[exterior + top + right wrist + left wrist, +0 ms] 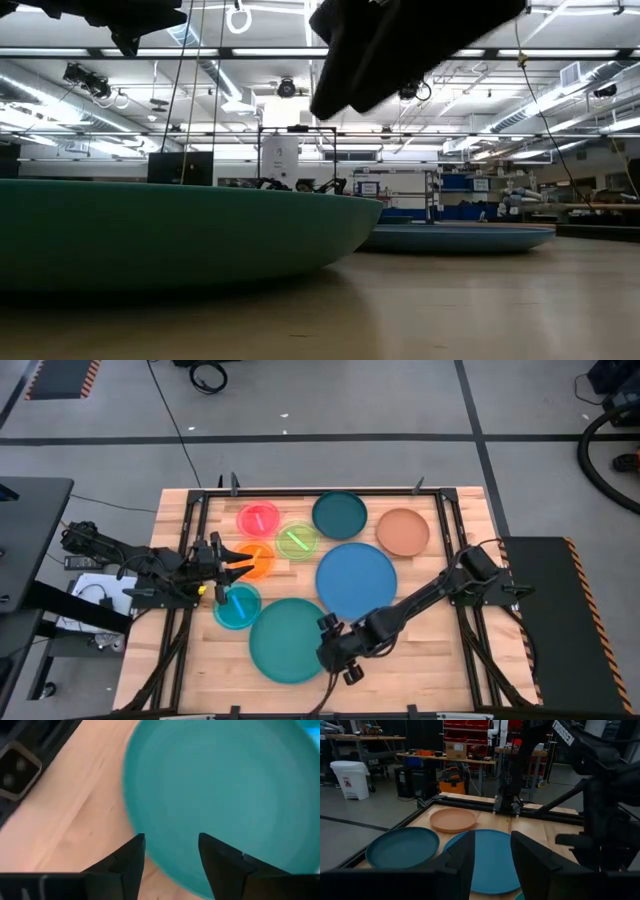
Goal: Stack plastic plates
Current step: Stack the green plate on top of the blue plate
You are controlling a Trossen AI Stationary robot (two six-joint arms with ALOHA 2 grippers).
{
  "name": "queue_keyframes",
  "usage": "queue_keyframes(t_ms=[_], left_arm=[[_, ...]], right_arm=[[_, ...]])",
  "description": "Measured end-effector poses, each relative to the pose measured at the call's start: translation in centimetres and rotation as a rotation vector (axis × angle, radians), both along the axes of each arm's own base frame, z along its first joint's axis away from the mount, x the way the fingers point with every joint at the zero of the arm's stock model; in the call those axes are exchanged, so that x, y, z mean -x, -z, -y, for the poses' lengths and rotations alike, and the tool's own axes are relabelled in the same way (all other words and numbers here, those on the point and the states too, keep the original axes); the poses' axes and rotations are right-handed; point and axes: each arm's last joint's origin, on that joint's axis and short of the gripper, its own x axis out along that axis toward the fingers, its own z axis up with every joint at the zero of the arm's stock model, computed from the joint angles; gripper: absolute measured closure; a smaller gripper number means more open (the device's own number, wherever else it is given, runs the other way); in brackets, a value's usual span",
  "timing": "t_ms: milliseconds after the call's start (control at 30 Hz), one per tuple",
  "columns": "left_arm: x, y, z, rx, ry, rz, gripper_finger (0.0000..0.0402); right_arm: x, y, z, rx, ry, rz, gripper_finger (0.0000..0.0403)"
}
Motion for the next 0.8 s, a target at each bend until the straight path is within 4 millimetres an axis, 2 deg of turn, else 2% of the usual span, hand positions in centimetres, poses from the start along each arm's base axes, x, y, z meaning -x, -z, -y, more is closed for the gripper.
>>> queue_keyframes(t_ms=[233,567,800], left_arm=[[0.0,0.0,0.0,0.0,0.001,-0.001,0.0268],[-0.4,0.3,0.2,-0.01,0.002,-0.023,0.0269],[-0.7,0.5,0.3,-0.018,0.002,-0.04,0.0269]], right_arm=[[0.2,1.9,-0.4,0.065,-0.077,-0.072,0.0218],[-0.4,3.1,-0.3,0.143,-0.118,-0.05,0.0233],[-0.6,4.7,-0.3,0.223,-0.175,-0.065,0.0234]])
